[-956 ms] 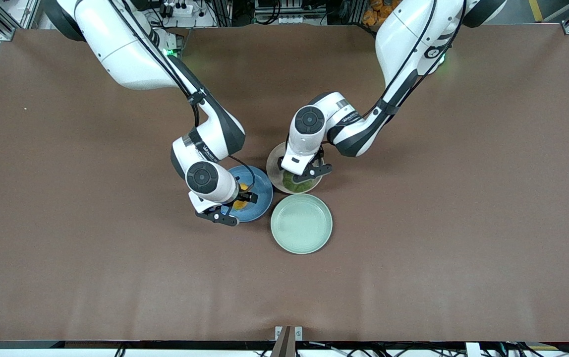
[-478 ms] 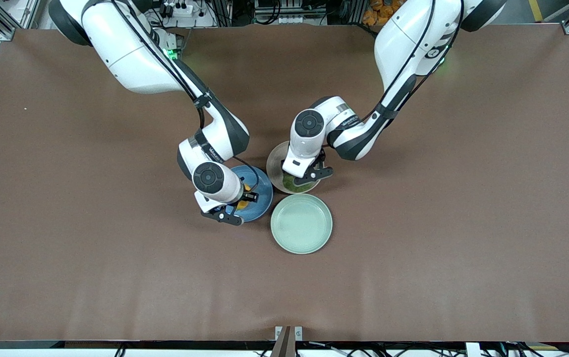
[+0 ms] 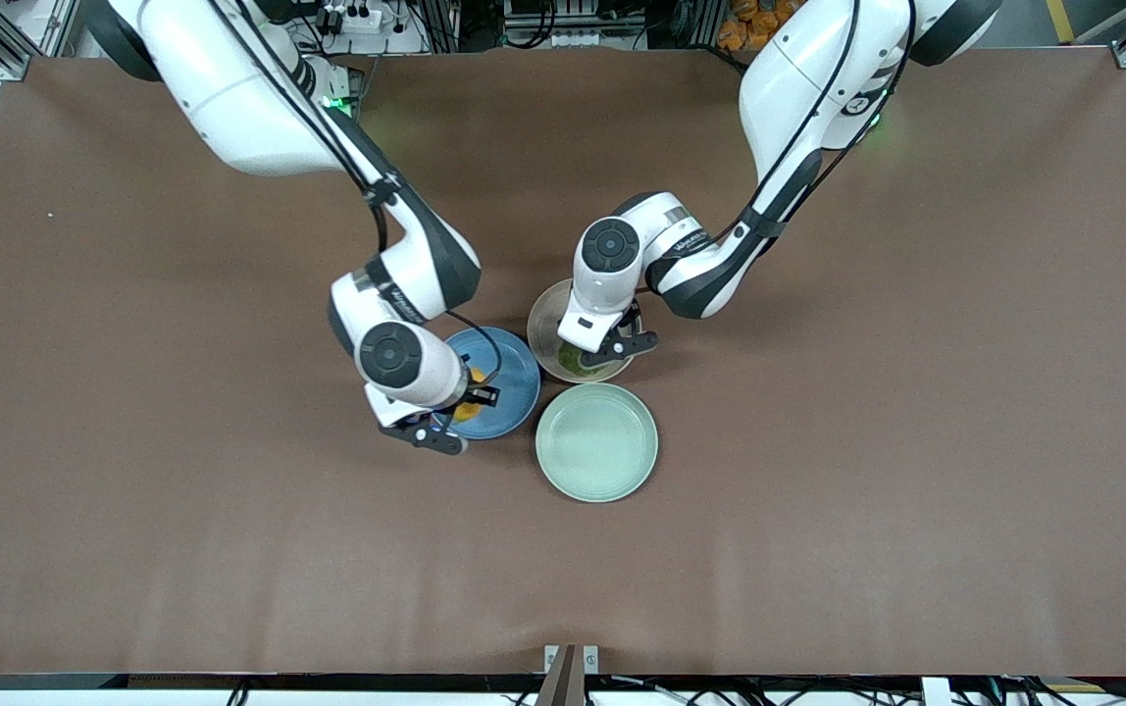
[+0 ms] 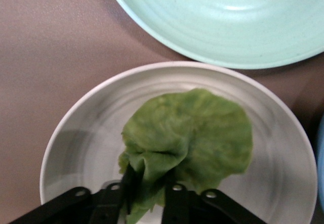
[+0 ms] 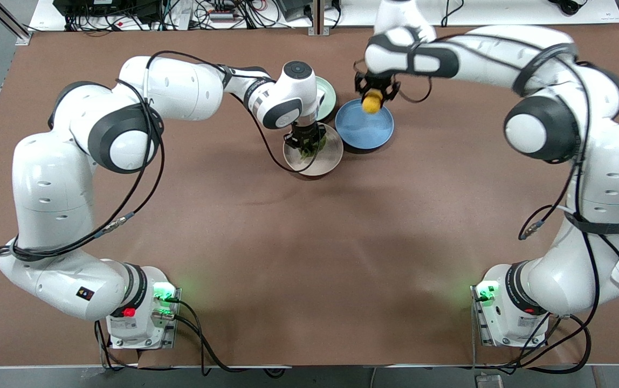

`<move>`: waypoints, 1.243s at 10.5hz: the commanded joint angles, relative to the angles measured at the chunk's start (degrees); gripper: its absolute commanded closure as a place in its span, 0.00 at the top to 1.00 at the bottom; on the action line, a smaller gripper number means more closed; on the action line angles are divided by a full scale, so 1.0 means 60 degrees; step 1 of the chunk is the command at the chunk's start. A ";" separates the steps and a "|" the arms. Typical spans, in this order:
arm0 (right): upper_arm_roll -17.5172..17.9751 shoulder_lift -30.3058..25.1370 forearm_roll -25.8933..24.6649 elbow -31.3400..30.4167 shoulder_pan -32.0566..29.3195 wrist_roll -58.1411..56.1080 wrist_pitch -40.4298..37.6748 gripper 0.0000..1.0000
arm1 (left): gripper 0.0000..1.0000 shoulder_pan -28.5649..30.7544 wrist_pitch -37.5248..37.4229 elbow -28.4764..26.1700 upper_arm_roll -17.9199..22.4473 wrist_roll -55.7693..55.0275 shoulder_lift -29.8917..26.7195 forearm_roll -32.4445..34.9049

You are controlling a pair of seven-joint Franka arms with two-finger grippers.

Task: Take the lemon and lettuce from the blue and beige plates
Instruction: 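Lift the lemon with the right gripper while the left gripper lifts the lettuce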

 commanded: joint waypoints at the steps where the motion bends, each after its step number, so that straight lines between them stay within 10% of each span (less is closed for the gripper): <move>1: 0.0531 -0.1224 -0.0190 -0.0224 -0.1322 -0.0579 -0.1709 0.00 | 0.00 -0.0018 0.0015 0.0146 0.0051 -0.0854 -0.0050 0.0312; 9: -0.1238 -0.3000 -0.0190 -0.1759 -0.3683 -0.7257 -0.3244 0.00 | 0.00 0.1032 -0.2794 0.1184 0.0051 -0.1198 -0.2189 0.0458; 13: -0.2252 -0.3250 0.0674 -0.3647 -0.3669 -0.9196 -0.1081 0.00 | 0.00 0.3096 -0.3354 0.1494 0.0036 0.3217 -0.2278 0.0488</move>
